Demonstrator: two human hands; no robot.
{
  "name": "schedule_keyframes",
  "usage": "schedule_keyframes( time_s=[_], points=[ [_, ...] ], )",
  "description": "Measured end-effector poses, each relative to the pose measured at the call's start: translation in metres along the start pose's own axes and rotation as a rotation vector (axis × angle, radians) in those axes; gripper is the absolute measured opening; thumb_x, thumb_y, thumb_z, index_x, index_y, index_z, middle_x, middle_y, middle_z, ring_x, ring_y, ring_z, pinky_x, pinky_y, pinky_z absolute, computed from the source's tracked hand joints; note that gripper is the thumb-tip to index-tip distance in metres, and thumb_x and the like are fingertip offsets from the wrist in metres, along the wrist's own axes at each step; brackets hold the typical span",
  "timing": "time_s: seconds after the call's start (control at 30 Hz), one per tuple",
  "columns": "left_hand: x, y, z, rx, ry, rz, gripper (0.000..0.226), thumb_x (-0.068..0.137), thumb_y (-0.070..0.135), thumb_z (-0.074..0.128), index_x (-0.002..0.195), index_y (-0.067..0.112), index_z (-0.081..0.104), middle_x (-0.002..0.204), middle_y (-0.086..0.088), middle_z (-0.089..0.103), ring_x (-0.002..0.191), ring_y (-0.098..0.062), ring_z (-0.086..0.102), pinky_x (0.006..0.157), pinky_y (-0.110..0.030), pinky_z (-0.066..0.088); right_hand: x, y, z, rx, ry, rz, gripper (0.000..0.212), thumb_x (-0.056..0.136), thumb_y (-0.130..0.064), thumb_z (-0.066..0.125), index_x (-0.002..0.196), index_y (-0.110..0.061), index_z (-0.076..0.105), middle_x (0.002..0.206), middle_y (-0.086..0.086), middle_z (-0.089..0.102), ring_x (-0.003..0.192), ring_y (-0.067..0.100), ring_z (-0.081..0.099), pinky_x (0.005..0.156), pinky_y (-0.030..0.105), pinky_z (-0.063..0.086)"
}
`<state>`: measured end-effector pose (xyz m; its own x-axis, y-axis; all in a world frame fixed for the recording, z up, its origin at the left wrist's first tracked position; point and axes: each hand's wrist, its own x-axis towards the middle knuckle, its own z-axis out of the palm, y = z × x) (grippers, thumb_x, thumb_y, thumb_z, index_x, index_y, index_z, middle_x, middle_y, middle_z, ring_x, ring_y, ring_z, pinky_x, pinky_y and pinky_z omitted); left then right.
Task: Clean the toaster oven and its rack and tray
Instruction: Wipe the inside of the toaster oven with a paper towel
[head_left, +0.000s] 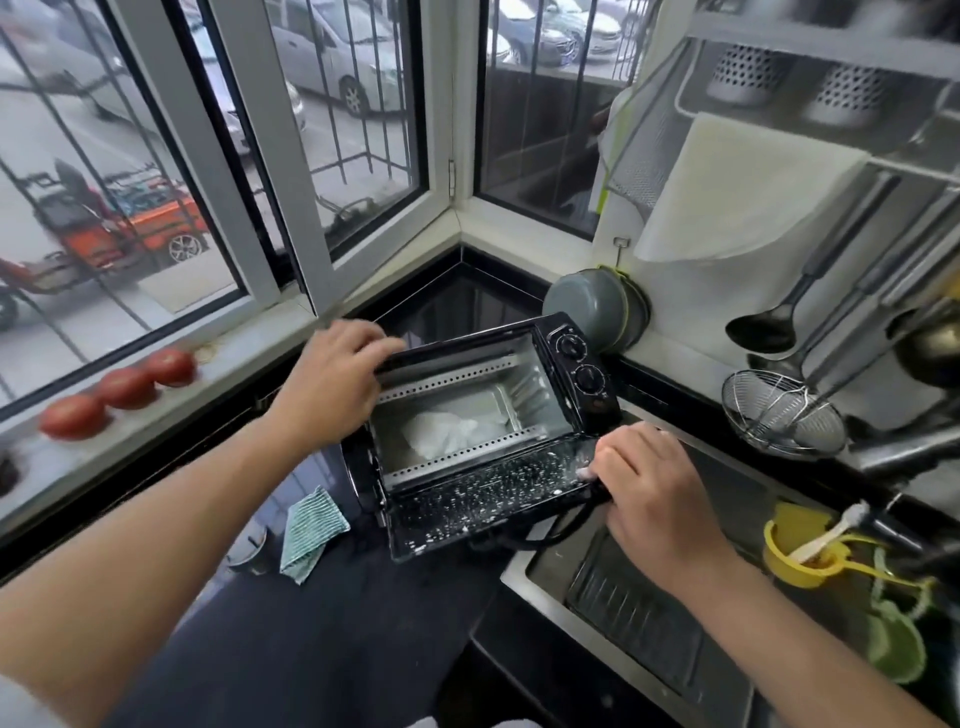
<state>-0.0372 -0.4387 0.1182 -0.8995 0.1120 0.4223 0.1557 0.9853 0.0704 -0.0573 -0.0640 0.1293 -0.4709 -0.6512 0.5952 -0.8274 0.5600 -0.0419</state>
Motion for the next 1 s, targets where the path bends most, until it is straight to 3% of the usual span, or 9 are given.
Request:
schedule_keyframes(
  time_s=[0.07,0.17,0.33,0.4,0.53,0.63,0.77,0.9,1.0],
  points=[
    [-0.044,0.018,-0.015,-0.144,-0.245,0.131,0.077,0.067,0.002,0.058,0.141,0.021,0.059,0.135,-0.004,0.059,0.125,-0.027,0.055,0.109,-0.042,0.040,-0.003,-0.001,0.003,0.015,0.025,0.022,0.046,0.107,-0.017,0.027,0.074,-0.008,0.058,0.081,0.004,0.055,0.075,0.025,0.052,0.067,0.041,0.044],
    [-0.096,0.033,-0.021,0.043,-0.743,0.286,0.097,0.072,0.029,0.050,0.163,0.040,0.017,0.160,0.010,0.035,0.156,-0.015,0.019,0.129,-0.046,0.008,-0.012,-0.002,0.008,0.022,0.072,0.037,0.036,0.104,-0.012,0.042,0.072,-0.007,0.059,0.080,0.005,0.056,0.073,0.025,0.053,0.064,0.040,0.042],
    [-0.079,0.060,0.014,0.066,-0.441,0.387,0.088,0.097,0.030,0.061,0.164,0.042,0.004,0.138,0.003,0.061,0.108,-0.022,0.065,0.106,-0.037,0.046,-0.015,-0.005,-0.006,0.007,-0.024,0.012,0.022,0.091,0.002,0.058,0.073,-0.010,0.056,0.080,0.002,0.053,0.073,0.021,0.049,0.063,0.034,0.040],
    [-0.081,0.071,0.018,0.054,-0.401,0.418,0.102,0.087,0.015,0.071,0.164,0.040,0.008,0.135,0.001,0.062,0.093,-0.020,0.067,0.092,-0.032,0.052,-0.010,-0.003,-0.020,-0.007,-0.315,-0.040,0.033,0.071,0.009,0.071,0.081,-0.017,0.054,0.086,-0.005,0.050,0.077,0.017,0.045,0.066,0.031,0.042],
    [-0.096,0.077,0.022,0.152,-0.386,0.477,0.116,0.078,0.012,0.081,0.165,0.039,0.009,0.132,-0.004,0.065,0.092,-0.018,0.066,0.091,-0.033,0.052,0.031,0.014,-0.070,0.268,-1.024,-0.006,0.017,0.090,-0.050,0.062,0.104,-0.041,0.057,0.108,-0.026,0.051,0.108,-0.002,0.047,0.091,0.017,0.040],
    [-0.109,0.077,0.035,0.199,-0.383,0.521,0.107,0.082,0.006,0.070,0.164,0.039,0.009,0.134,-0.007,0.063,0.088,-0.021,0.063,0.094,-0.035,0.049,0.079,0.022,-0.043,0.507,-0.991,0.169,0.020,0.101,-0.039,0.049,0.109,-0.039,0.067,0.108,-0.027,0.061,0.108,-0.008,0.054,0.093,0.015,0.043],
    [-0.122,0.081,0.041,0.210,-0.383,0.532,0.080,0.097,0.006,0.039,0.165,0.038,0.010,0.135,-0.007,0.061,0.084,-0.021,0.061,0.094,-0.037,0.048,0.106,0.006,0.086,0.290,-1.159,0.024,0.033,0.106,-0.022,0.037,0.125,-0.024,0.064,0.128,-0.004,0.060,0.122,0.018,0.052,0.104,0.034,0.041],
    [-0.128,0.084,0.044,0.194,-0.331,0.500,0.073,0.101,0.004,0.026,0.165,0.037,0.013,0.127,-0.005,0.061,0.086,-0.022,0.060,0.098,-0.038,0.049,0.115,-0.016,0.185,0.111,-1.277,-0.045,0.035,0.103,-0.008,0.032,0.125,-0.011,0.060,0.098,0.000,0.056,0.090,0.023,0.052,0.077,0.026,0.039],
    [-0.138,0.089,0.049,0.191,-0.285,0.443,0.076,0.101,0.003,0.044,0.164,0.036,0.017,0.115,-0.002,0.061,0.091,-0.023,0.059,0.106,-0.042,0.047,0.123,-0.007,0.225,0.120,-1.284,0.001,0.041,0.107,-0.018,0.032,0.142,-0.016,0.053,0.141,0.001,0.052,0.126,0.024,0.051,0.097,0.025,0.039]
  ],
)
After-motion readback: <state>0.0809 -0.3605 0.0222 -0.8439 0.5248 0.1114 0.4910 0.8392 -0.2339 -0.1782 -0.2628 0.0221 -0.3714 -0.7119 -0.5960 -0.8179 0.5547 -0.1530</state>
